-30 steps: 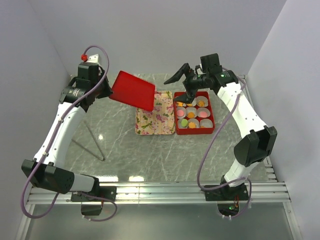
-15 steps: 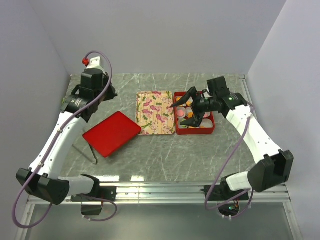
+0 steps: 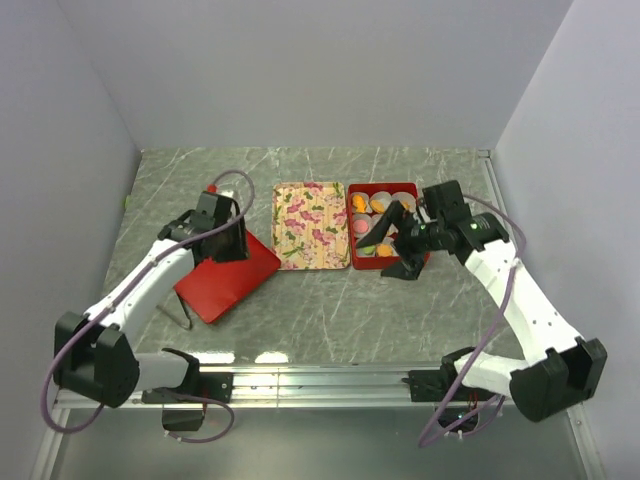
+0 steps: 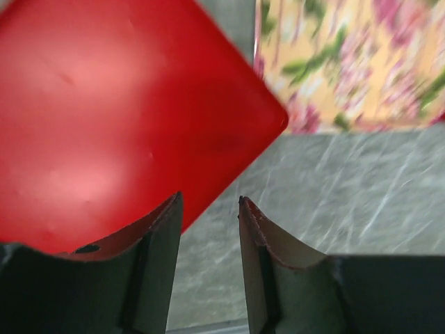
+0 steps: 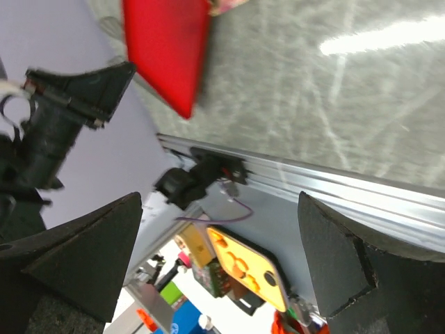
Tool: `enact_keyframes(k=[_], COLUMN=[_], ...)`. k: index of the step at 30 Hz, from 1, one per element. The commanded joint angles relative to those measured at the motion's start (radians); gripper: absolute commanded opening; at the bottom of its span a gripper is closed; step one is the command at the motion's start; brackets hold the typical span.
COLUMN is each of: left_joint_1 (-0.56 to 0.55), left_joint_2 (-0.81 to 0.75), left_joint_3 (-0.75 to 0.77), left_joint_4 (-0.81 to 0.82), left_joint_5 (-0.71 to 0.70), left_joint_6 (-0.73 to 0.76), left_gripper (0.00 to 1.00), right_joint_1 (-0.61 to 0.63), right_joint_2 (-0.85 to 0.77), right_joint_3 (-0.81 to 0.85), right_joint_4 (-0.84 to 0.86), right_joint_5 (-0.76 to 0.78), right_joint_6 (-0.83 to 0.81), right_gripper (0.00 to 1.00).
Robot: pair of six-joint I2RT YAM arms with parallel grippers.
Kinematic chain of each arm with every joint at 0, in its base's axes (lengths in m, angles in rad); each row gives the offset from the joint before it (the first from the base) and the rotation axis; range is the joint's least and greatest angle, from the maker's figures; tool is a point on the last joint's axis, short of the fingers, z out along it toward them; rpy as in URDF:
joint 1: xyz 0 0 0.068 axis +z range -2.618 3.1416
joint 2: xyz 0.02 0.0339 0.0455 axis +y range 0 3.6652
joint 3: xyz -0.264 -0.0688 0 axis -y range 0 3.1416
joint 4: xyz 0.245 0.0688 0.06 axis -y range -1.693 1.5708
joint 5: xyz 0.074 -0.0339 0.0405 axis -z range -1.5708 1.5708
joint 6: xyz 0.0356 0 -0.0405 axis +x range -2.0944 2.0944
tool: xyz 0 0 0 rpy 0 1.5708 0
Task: Pack the cookies
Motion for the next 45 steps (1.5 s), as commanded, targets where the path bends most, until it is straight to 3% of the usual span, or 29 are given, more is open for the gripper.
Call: enact_keyframes(k=[1, 7, 13, 21, 28, 35, 45], left_joint_1=[-0.020, -0.062, -0.083, -0.099, -0.114, -0.115, -0.149], left_joint_2=[0.056, 0.190, 0.313, 0.357, 0.276, 0.170, 0.192], left_joint_3=[-0.036, -0.004, 0.015, -0.025, -0.008, 0.021, -0.065], left_joint_4=[0.079, 0.090, 0.102, 0.119, 0.105, 0.076, 0.098], left_joint_5=[0.090, 0.081, 0.087, 0.082, 0.058, 0.128, 0.130], left_joint_6=[0.065, 0.175, 0.171, 0.172, 0.155, 0.164, 0.145], left_gripper=[0.44, 0.43, 0.37, 0.32, 0.32, 0.38, 0.36], right_joint_1=[0.005, 0.007, 0.004, 0.005, 0.005, 0.005, 0.007], right_joint_2=[-0.070, -0.107, -0.077, -0.055, -0.051, -0.057, -0.061], right_joint_3=[-0.087, -0.193, -0.181, -0.183, -0.210, -0.242, -0.265], right_joint_4=[0.005, 0.045, 0.039, 0.053, 0.068, 0.088, 0.091], right_joint_5=[0.054, 0.072, 0.097, 0.106, 0.111, 0.112, 0.117], right_joint_6=[-0.025, -0.011, -0.039, -0.039, -0.033, -0.020, -0.031], right_gripper=[1.00, 1.00, 1.00, 1.00, 1.00, 1.00, 1.00])
